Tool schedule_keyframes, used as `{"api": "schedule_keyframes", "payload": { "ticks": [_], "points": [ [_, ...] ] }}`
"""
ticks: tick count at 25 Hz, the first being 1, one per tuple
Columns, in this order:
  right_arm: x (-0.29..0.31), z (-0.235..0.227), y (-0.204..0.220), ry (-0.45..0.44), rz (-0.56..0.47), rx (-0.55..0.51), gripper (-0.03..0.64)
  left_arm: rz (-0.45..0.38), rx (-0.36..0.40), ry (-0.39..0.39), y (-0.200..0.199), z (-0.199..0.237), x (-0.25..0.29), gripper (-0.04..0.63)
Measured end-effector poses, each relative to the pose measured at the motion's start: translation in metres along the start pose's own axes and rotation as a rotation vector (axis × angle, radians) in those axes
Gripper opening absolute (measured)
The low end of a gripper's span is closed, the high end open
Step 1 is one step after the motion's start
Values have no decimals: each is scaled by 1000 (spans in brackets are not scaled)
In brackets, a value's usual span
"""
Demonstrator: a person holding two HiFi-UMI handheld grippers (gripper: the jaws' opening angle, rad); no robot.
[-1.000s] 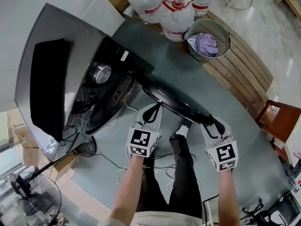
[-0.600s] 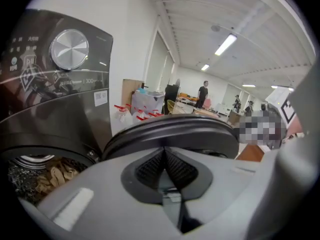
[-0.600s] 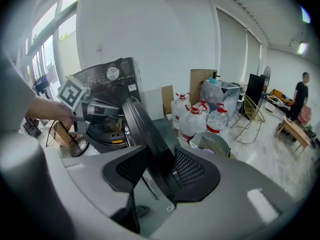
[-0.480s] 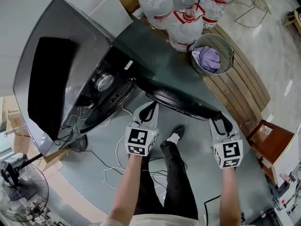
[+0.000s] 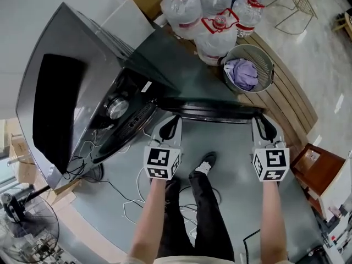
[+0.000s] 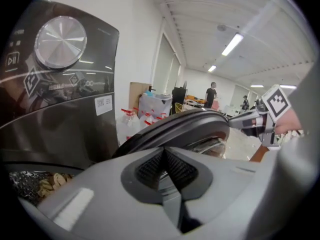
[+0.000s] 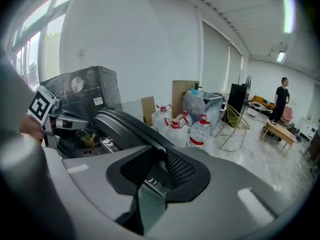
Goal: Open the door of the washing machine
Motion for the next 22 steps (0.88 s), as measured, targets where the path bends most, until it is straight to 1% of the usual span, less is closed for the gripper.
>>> {"api": "schedule_keyframes", "payload": {
  "ticks": [3,6,9,14,19,22],
  "points": [
    [19,-10,-9,-8,-12,10,72,-4,-5,-14,-4,2,11,57],
    [37,-18,-17,-10,-19,36,52,8,-19,-52,-4,4,16,57],
    [51,-23,-26,-5,-4,45,31,22,-29,-81,-6,4,24,57],
    [49,-6,-30,-61,0,85,32,26,-47,-112,-8,6,31,57],
    [37,16,-14,-118,27,93,32,6,-77,-154,-11,11,35,57],
    [33,27,-6,-132,44,106,32,1,-85,-154,-13,14,32,57]
  ]
}}
Point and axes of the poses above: the fingertips, and each gripper's own axes: x forward along the fingers, z to its left, y out of its underside, the point moved 5 cm from there along -x, backward along the fingers, and after that the axes turned 11 degrees about -z, right-handed, at the moved point
